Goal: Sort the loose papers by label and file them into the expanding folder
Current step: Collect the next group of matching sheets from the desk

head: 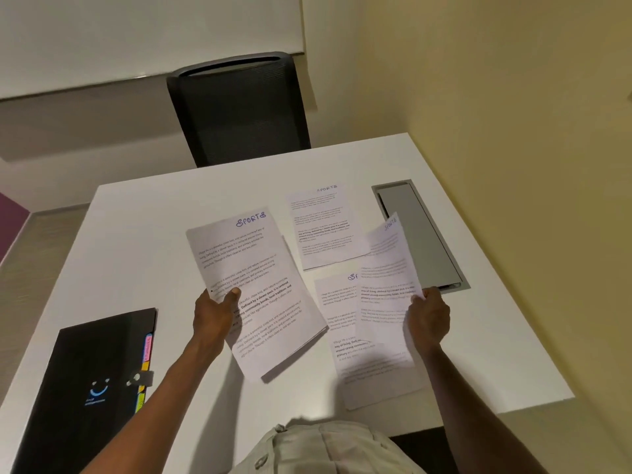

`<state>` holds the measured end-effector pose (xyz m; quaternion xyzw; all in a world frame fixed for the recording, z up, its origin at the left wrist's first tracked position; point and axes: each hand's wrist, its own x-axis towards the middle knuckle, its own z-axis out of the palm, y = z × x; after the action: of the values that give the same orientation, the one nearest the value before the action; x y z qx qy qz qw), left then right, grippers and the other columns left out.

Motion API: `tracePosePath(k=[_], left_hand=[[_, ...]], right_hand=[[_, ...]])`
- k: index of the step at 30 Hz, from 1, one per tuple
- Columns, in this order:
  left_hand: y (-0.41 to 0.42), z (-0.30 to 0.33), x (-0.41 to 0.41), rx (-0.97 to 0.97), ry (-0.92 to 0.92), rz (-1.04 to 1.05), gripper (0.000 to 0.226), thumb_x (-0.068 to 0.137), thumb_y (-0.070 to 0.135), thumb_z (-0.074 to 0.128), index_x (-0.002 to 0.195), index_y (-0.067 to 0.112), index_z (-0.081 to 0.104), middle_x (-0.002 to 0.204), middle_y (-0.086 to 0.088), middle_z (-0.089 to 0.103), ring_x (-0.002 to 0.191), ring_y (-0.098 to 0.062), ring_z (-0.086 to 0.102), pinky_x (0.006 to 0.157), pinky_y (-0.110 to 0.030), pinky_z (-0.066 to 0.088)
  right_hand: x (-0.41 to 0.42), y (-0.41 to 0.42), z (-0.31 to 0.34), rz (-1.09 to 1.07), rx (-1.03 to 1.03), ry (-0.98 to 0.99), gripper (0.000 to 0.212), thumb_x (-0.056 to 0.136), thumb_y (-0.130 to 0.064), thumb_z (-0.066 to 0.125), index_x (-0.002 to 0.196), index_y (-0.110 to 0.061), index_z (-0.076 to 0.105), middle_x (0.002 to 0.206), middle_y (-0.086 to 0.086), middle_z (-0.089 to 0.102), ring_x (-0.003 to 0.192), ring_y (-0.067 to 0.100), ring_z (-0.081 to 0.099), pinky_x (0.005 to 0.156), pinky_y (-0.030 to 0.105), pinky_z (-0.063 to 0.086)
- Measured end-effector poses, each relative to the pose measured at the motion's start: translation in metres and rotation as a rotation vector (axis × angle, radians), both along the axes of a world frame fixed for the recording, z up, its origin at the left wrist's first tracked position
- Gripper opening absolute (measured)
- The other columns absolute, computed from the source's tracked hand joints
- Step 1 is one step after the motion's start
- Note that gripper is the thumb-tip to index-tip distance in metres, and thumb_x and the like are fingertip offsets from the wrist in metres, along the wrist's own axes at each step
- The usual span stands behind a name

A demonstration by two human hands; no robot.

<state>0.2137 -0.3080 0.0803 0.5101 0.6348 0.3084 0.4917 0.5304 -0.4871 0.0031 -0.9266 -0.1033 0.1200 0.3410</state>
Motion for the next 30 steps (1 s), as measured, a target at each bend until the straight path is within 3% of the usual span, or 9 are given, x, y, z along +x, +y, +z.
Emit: tracePosePath(k=[9, 13, 16, 19, 21, 23, 26, 29, 30], left_hand=[[0.015, 0.008, -0.004, -0.004, 0.026, 0.007, 0.016, 0.098, 0.018, 0.061, 0.113, 0.021, 0.058, 0.106, -0.004, 0.067, 0.089, -0.025, 0.065, 0.079, -0.035, 0.052], [0.014, 0.01, -0.001, -0.054, -0.012, -0.01, 0.012, 0.097, 0.016, 0.061, 0.108, 0.013, 0.061, 0.083, -0.002, 0.066, 0.065, -0.017, 0.06, 0.055, -0.023, 0.045], [0.013, 0.009, 0.002, -0.152, -0.052, -0.078, 0.012, 0.096, 0.017, 0.062, 0.107, 0.013, 0.065, 0.076, -0.001, 0.069, 0.059, -0.018, 0.06, 0.054, -0.025, 0.047], [0.008, 0.011, 0.004, -0.284, -0.138, -0.189, 0.021, 0.094, 0.02, 0.065, 0.109, 0.006, 0.065, 0.063, -0.003, 0.054, 0.051, -0.017, 0.043, 0.051, -0.025, 0.035], [0.004, 0.019, 0.005, -0.34, -0.247, -0.26, 0.03, 0.094, 0.021, 0.068, 0.118, 0.004, 0.066, 0.075, -0.009, 0.064, 0.058, -0.025, 0.057, 0.055, -0.027, 0.045], [0.002, 0.024, 0.006, -0.377, -0.334, -0.325, 0.027, 0.095, 0.014, 0.066, 0.121, 0.006, 0.067, 0.104, -0.014, 0.075, 0.089, -0.035, 0.073, 0.073, -0.038, 0.059], [-0.001, 0.028, 0.005, -0.409, -0.399, -0.419, 0.033, 0.093, 0.011, 0.067, 0.125, 0.005, 0.066, 0.121, -0.019, 0.069, 0.109, -0.038, 0.067, 0.088, -0.048, 0.057], [-0.004, 0.029, 0.006, -0.43, -0.45, -0.375, 0.059, 0.081, 0.038, 0.078, 0.129, 0.007, 0.064, 0.123, -0.017, 0.069, 0.112, -0.035, 0.067, 0.092, -0.049, 0.055], [-0.006, 0.03, 0.008, -0.465, -0.505, -0.318, 0.063, 0.084, 0.052, 0.071, 0.131, 0.01, 0.063, 0.124, -0.015, 0.069, 0.114, -0.035, 0.066, 0.096, -0.05, 0.053]], right_hand=[[-0.002, 0.022, 0.086, 0.173, 0.3, -0.027, 0.018, 0.09, -0.02, 0.067, 0.101, -0.006, 0.061, 0.106, 0.011, 0.069, 0.089, 0.025, 0.063, 0.078, 0.032, 0.051], [-0.015, 0.032, 0.108, 0.212, 0.359, 0.108, 0.022, 0.088, -0.02, 0.071, 0.102, -0.006, 0.062, 0.104, 0.006, 0.069, 0.093, 0.024, 0.066, 0.074, 0.025, 0.05], [-0.031, 0.041, 0.116, 0.311, 0.371, 0.278, 0.026, 0.088, -0.019, 0.071, 0.102, -0.001, 0.058, 0.104, -0.003, 0.067, 0.091, 0.015, 0.064, 0.084, 0.03, 0.052], [-0.049, 0.049, 0.107, 0.467, 0.286, 0.382, 0.029, 0.086, -0.021, 0.073, 0.095, -0.001, 0.054, 0.1, -0.006, 0.066, 0.088, 0.011, 0.062, 0.085, 0.031, 0.052], [-0.059, 0.052, 0.096, 0.552, 0.204, 0.427, 0.037, 0.078, -0.031, 0.076, 0.102, -0.006, 0.062, 0.104, 0.0, 0.071, 0.091, 0.018, 0.067, 0.087, 0.039, 0.056], [-0.063, 0.054, 0.092, 0.608, 0.142, 0.48, 0.043, 0.071, -0.039, 0.077, 0.104, -0.015, 0.064, 0.106, -0.001, 0.07, 0.095, 0.02, 0.067, 0.087, 0.041, 0.056], [-0.063, 0.059, 0.101, 0.609, 0.163, 0.543, 0.049, 0.074, -0.039, 0.08, 0.114, -0.021, 0.056, 0.107, -0.008, 0.063, 0.101, 0.015, 0.062, 0.084, 0.031, 0.049], [-0.068, 0.067, 0.108, 0.667, 0.255, 0.632, 0.046, 0.076, -0.03, 0.081, 0.116, -0.021, 0.06, 0.107, -0.011, 0.069, 0.1, 0.012, 0.064, 0.091, 0.033, 0.05], [-0.074, 0.07, 0.105, 0.692, 0.281, 0.642, 0.044, 0.075, -0.024, 0.082, 0.115, -0.019, 0.064, 0.107, -0.008, 0.071, 0.1, 0.013, 0.067, 0.094, 0.037, 0.052]])
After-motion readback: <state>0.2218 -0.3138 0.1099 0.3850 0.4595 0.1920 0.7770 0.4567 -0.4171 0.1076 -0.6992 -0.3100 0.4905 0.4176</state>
